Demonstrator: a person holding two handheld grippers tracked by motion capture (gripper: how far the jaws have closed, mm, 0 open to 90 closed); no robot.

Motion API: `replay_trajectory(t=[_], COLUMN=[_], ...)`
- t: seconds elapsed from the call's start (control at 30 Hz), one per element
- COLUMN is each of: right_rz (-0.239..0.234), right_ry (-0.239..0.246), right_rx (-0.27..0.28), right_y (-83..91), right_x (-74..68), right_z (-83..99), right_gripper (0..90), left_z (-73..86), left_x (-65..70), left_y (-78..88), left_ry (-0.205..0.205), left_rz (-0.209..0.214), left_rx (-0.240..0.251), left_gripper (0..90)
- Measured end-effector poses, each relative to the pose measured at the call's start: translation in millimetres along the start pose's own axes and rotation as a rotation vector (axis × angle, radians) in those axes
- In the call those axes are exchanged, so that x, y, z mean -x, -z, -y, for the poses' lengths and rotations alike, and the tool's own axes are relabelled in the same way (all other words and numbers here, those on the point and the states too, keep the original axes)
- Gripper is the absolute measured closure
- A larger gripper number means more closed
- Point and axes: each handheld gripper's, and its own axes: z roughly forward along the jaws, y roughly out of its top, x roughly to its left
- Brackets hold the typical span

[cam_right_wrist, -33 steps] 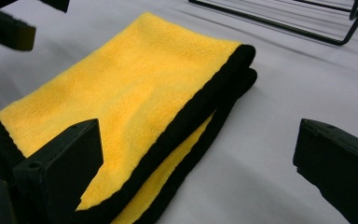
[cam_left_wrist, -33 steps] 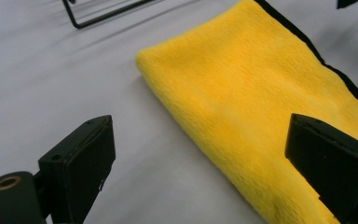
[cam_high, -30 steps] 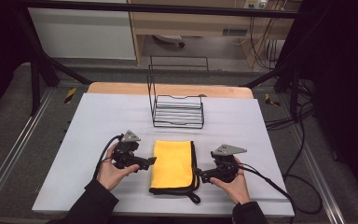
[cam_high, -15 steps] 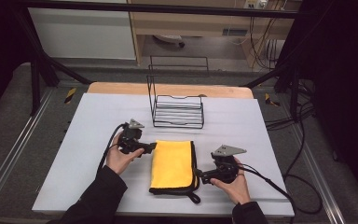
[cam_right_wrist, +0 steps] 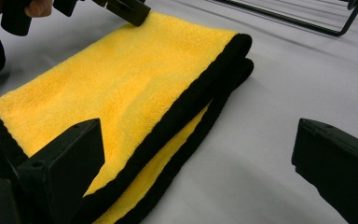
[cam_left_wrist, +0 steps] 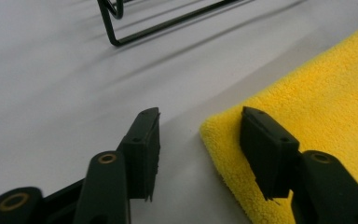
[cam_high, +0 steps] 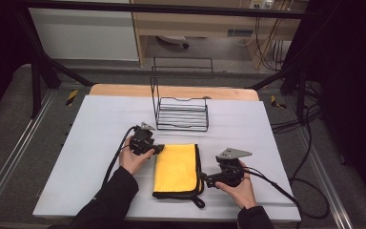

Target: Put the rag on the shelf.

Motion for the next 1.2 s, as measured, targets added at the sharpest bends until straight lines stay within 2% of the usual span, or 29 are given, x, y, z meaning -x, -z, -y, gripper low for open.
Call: replay_trajectory(t=[0.1, 0.33, 0.6, 0.8, 0.9, 0.93, 1.1, 1.13, 1.17, 1.2], right_rz=[-0.001, -0.002, 0.012, 0.043, 0.04, 0.031, 0.042, 0.057, 0.057, 0.061], right_ry=[-0.005, -0.023, -0.062, -0.092, -0.12, -0.146, -0.146, -0.144, -0.144, -0.145], right_rx=[-0.002, 0.002, 0.024, 0.053, 0.051, 0.039, 0.007, -0.006, -0.006, -0.019], right_y=[0.0, -2.1, -5.4, -14.5, -25.5, -35.1, -53.7, -61.4, -61.4, -66.4], right_x=[0.4, 3.0, 10.2, 18.5, 21.5, 23.1, 27.2, 29.2, 29.2, 31.7], right_z=[-0.4, -2.0, -8.7, -23.8, -33.7, -39.0, -43.6, -44.3, -44.3, -43.6], right_gripper=[3.4, 4.9, 6.0, 10.5, 16.1, 20.9, 31.8, 36.0, 36.0, 40.9], left_z=[2.3, 3.3, 4.7, 5.8, 6.1, 6.4, 7.4, 7.4, 7.5, 7.7], left_x=[-1.0, 3.1, 5.2, 6.1, 8.2, 8.8, 10.0, 9.8, 9.5, 9.2], left_y=[-1.3, -2.4, -4.8, -5.5, -5.6, -5.7, -5.7, -5.8, -5.8, -5.9], left_ry=[0.015, -0.001, 0.007, 0.011, 0.001, -0.002, -0.015, -0.017, -0.017, -0.019], left_rz=[0.019, 0.035, 0.048, 0.052, 0.045, 0.042, 0.035, 0.036, 0.038, 0.04], left_rx=[0.0, -0.009, -0.011, -0.005, -0.002, 0.001, 0.007, 0.007, 0.007, 0.008], left_gripper=[52.0, 64.2, 70.4, 73.7, 75.5, 76.5, 77.6, 77.7, 77.7, 77.7])
